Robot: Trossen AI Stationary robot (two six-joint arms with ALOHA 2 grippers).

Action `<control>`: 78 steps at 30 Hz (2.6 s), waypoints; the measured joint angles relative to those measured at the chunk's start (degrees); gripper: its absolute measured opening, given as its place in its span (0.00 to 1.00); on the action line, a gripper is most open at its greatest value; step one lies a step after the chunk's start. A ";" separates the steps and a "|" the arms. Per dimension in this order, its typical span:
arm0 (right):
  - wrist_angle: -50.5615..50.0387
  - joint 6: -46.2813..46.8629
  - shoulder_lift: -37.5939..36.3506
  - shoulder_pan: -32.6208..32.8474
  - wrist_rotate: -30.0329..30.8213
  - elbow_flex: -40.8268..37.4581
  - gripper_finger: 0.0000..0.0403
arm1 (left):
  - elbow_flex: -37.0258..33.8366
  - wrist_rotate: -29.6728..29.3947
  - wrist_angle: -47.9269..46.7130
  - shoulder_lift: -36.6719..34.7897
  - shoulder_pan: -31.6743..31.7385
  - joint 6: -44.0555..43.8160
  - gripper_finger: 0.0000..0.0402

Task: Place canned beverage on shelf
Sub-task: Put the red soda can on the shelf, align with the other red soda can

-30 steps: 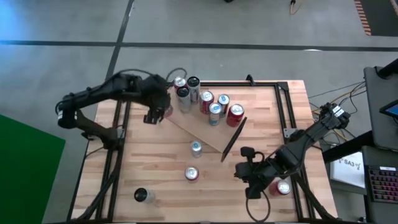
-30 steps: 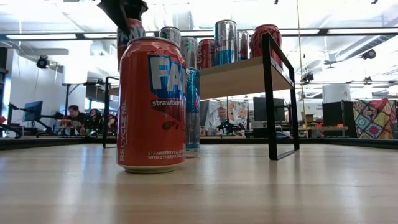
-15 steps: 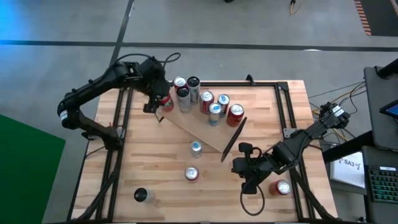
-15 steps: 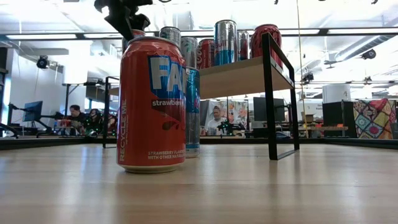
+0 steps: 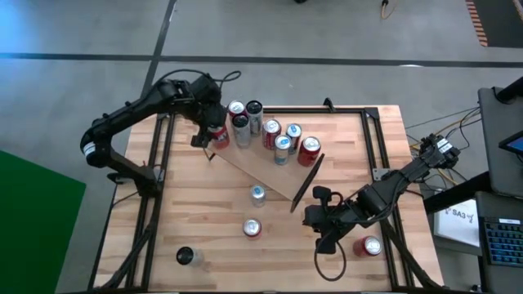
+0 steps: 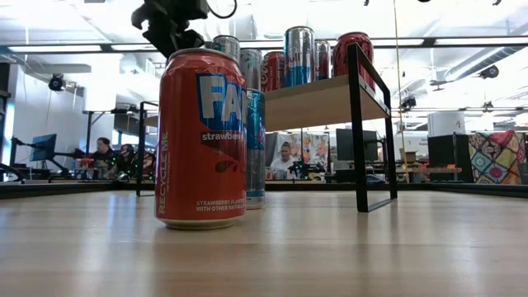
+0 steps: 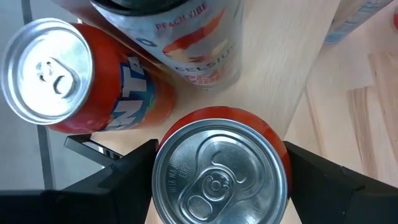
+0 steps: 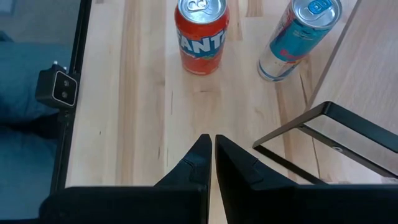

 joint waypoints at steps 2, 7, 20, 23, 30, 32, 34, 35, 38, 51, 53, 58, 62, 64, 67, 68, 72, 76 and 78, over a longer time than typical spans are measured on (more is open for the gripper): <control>-0.01 0.19 0.00 0.00 0.00 0.00 0.03 | -0.13 -0.03 -0.10 0.00 0.00 -0.16 0.71; -0.02 0.32 -0.02 0.00 0.00 0.00 0.03 | -0.13 -0.01 0.65 -0.02 -0.02 -1.06 0.73; 0.02 0.60 -0.02 0.00 0.00 0.00 0.03 | -0.56 1.18 1.48 0.02 -0.04 -2.96 0.77; 0.04 0.60 -0.02 0.00 0.00 0.00 0.03 | -0.91 1.13 1.43 0.02 -0.04 -3.08 0.77; 0.14 1.05 -0.02 0.00 0.02 0.00 0.03 | -1.78 1.17 2.26 -0.05 -0.04 -3.21 0.77; 0.33 1.04 -0.02 0.00 0.02 0.01 0.03 | -1.81 1.17 2.25 -0.07 -0.04 -3.21 0.77; 0.47 1.03 -0.02 0.00 0.02 0.02 0.03 | -1.82 1.16 2.23 -0.09 -0.04 -3.21 0.77; 0.50 1.01 -0.02 0.00 0.02 0.02 0.03 | -1.83 1.15 2.23 -0.09 -0.04 -3.21 0.77; 0.48 1.01 -0.04 0.00 0.02 0.02 0.03 | -1.83 1.15 2.19 -0.09 -0.04 -3.13 0.77; 1.42 0.92 -0.04 0.00 0.04 0.02 0.03 | -2.10 0.90 1.53 -0.03 -0.04 -2.66 0.88; 1.42 0.90 -0.04 0.00 0.04 0.02 0.03 | -2.10 0.89 1.55 -0.04 -0.04 -2.80 0.89; 1.54 0.86 -0.04 0.00 0.06 0.02 0.03 | -2.10 -0.32 1.60 -0.55 -0.04 -2.86 0.89; 1.53 0.90 -0.04 0.00 0.04 0.04 0.03 | -2.08 -3.28 1.67 -1.35 -0.04 -3.02 0.89; 1.53 0.90 -0.04 0.00 0.04 0.29 0.03 | -2.08 -3.64 1.87 -1.82 -0.04 -3.03 0.89; 1.44 0.76 -0.04 0.00 0.04 0.94 0.03 | -2.01 -3.64 1.90 -2.61 -0.04 -3.04 0.89; 1.51 0.55 -0.04 0.00 0.02 1.21 0.03 | -2.01 -3.64 1.90 -2.83 -0.04 -3.04 0.89; 1.48 0.33 -0.04 0.00 0.04 1.96 0.03 | -2.01 -3.62 1.88 -4.03 -0.04 -3.46 0.89; 1.48 0.31 -0.09 0.00 0.04 2.12 0.03 | -2.01 -3.60 1.92 -5.68 -0.31 -5.89 0.89; 1.44 0.31 -0.09 0.00 0.04 2.10 0.03 | -2.01 -3.59 2.54 -6.77 -0.64 -8.79 0.89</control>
